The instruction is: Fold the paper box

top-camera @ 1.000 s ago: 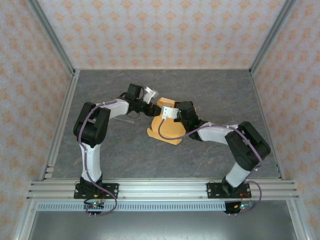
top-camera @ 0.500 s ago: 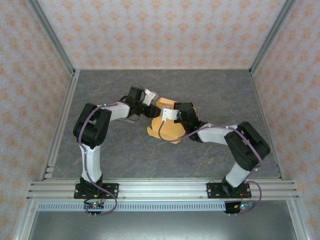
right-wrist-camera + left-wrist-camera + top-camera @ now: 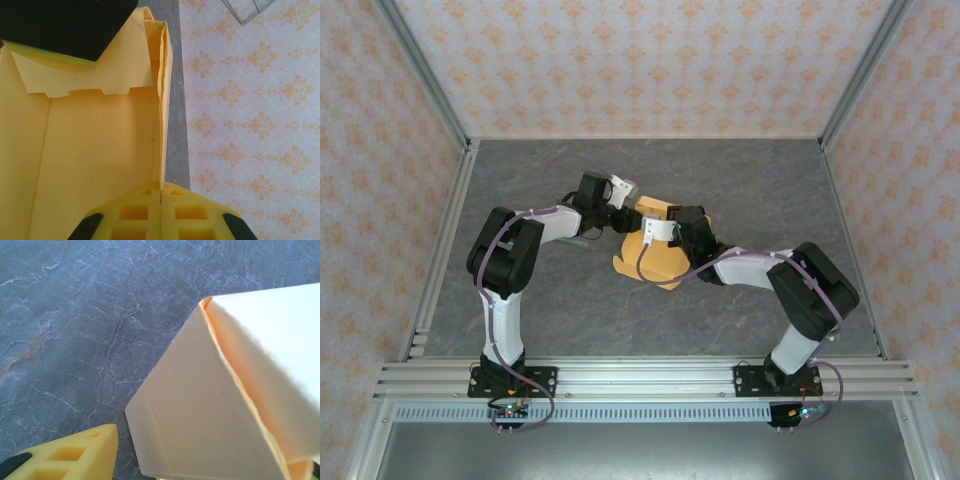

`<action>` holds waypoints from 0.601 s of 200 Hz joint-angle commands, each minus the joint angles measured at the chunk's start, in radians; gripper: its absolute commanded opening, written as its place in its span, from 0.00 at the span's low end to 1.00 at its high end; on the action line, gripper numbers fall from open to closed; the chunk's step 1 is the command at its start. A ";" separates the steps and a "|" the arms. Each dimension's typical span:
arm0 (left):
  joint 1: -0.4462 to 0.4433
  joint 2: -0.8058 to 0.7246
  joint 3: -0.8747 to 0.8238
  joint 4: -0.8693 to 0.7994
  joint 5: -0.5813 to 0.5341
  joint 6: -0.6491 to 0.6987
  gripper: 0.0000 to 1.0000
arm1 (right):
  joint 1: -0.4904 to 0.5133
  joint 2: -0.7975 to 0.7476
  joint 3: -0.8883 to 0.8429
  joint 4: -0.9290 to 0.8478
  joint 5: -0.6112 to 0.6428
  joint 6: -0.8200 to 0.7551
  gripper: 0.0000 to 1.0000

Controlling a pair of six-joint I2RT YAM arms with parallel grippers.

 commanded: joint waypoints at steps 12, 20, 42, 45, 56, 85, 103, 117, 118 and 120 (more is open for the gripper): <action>-0.002 -0.043 -0.001 0.037 -0.011 0.011 0.48 | 0.021 0.031 -0.035 0.016 0.018 -0.050 0.00; -0.003 -0.043 -0.002 0.036 -0.011 0.011 0.47 | 0.024 0.037 -0.040 0.032 0.025 -0.057 0.00; -0.004 -0.044 -0.005 0.039 -0.019 0.010 0.45 | 0.028 0.044 -0.047 0.057 0.037 -0.074 0.00; -0.004 -0.046 -0.005 0.038 -0.021 0.010 0.45 | 0.029 0.046 -0.048 0.060 0.039 -0.076 0.00; -0.006 -0.047 -0.007 0.039 -0.040 0.010 0.44 | 0.031 0.045 -0.050 0.067 0.039 -0.080 0.00; -0.014 -0.057 -0.022 0.062 -0.099 -0.002 0.39 | 0.042 0.036 -0.044 0.062 0.042 -0.081 0.00; -0.018 -0.060 -0.032 0.094 -0.140 -0.024 0.37 | 0.042 0.028 -0.039 0.051 0.041 -0.074 0.00; -0.023 -0.058 -0.030 0.097 -0.167 -0.032 0.37 | 0.044 0.022 -0.039 0.047 0.037 -0.071 0.00; -0.023 -0.057 -0.028 0.097 -0.168 -0.033 0.37 | 0.044 0.021 -0.039 0.047 0.038 -0.070 0.00; -0.023 -0.057 -0.027 0.097 -0.169 -0.033 0.37 | 0.043 0.021 -0.039 0.045 0.037 -0.070 0.00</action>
